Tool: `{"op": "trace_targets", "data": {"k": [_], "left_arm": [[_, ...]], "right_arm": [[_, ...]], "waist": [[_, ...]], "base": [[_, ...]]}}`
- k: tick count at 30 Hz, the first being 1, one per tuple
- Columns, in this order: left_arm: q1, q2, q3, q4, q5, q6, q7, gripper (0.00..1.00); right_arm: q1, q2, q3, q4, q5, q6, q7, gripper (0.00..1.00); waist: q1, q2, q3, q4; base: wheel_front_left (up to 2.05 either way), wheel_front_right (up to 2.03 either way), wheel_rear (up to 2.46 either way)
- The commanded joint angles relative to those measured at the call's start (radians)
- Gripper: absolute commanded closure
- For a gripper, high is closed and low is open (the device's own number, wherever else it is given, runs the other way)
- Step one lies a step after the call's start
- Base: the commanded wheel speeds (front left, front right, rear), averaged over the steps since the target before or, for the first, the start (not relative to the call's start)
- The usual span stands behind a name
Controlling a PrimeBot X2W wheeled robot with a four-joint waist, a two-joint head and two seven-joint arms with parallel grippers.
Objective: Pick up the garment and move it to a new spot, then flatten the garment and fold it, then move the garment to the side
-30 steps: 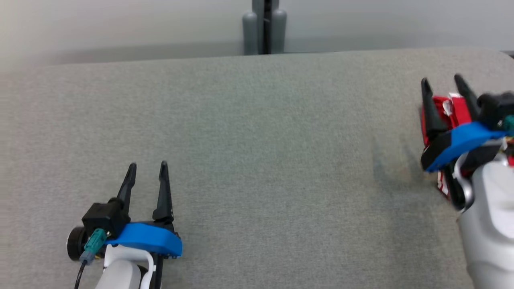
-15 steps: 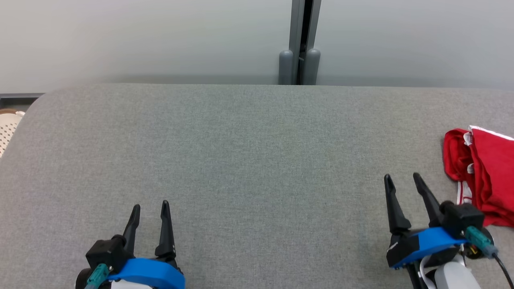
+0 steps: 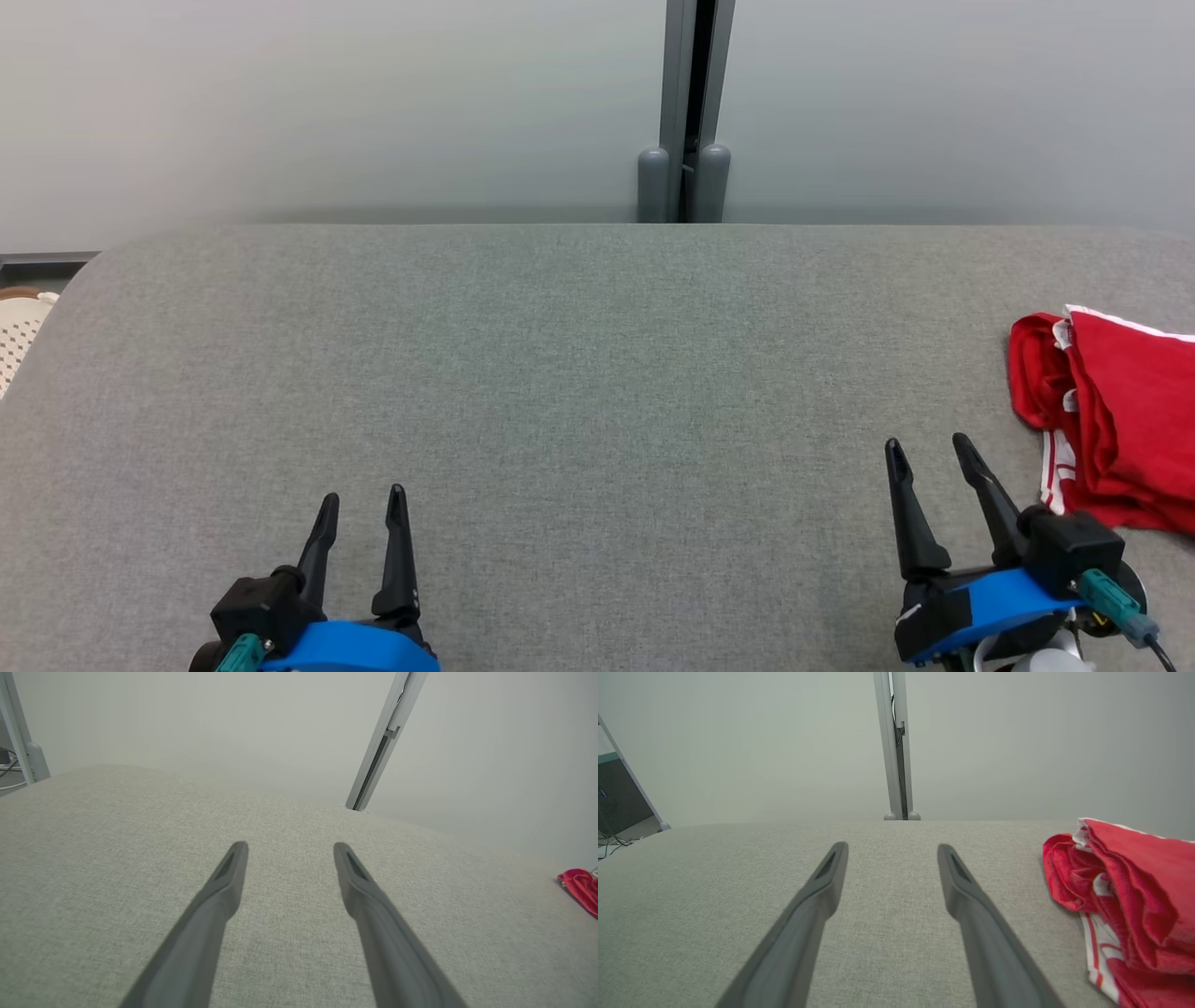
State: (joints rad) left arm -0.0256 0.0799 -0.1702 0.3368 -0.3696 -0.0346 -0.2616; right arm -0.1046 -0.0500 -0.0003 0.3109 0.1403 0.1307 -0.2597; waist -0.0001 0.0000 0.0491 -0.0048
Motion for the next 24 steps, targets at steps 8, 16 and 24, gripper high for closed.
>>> {"op": "trace_targets", "data": {"k": [8, 16, 24], "left_arm": [[0.013, -0.005, 0.012, -0.005, 0.011, 0.005, -0.004, 0.00], [0.008, -0.010, 0.007, 0.015, -0.001, 0.003, 0.001, 1.00], [0.010, -0.015, 0.026, 0.030, -0.094, -0.004, 0.034, 1.00]], "right_arm": [[0.020, -0.001, 0.007, 0.013, 0.009, 0.000, -0.006, 0.00], [0.009, 0.000, 0.000, 0.024, 0.011, 0.000, 0.000, 1.00], [0.009, 0.002, -0.013, 0.046, 0.121, 0.000, 0.037, 1.00]], "waist": [[0.0001, 0.0000, -0.001, -0.005], [0.0002, 0.0000, 0.001, -0.005], [0.0002, 0.0000, -0.001, -0.005]], "base": [[0.00, 0.00, 0.00], [0.00, 0.00, 0.00], [0.00, 0.00, 0.00]]}}
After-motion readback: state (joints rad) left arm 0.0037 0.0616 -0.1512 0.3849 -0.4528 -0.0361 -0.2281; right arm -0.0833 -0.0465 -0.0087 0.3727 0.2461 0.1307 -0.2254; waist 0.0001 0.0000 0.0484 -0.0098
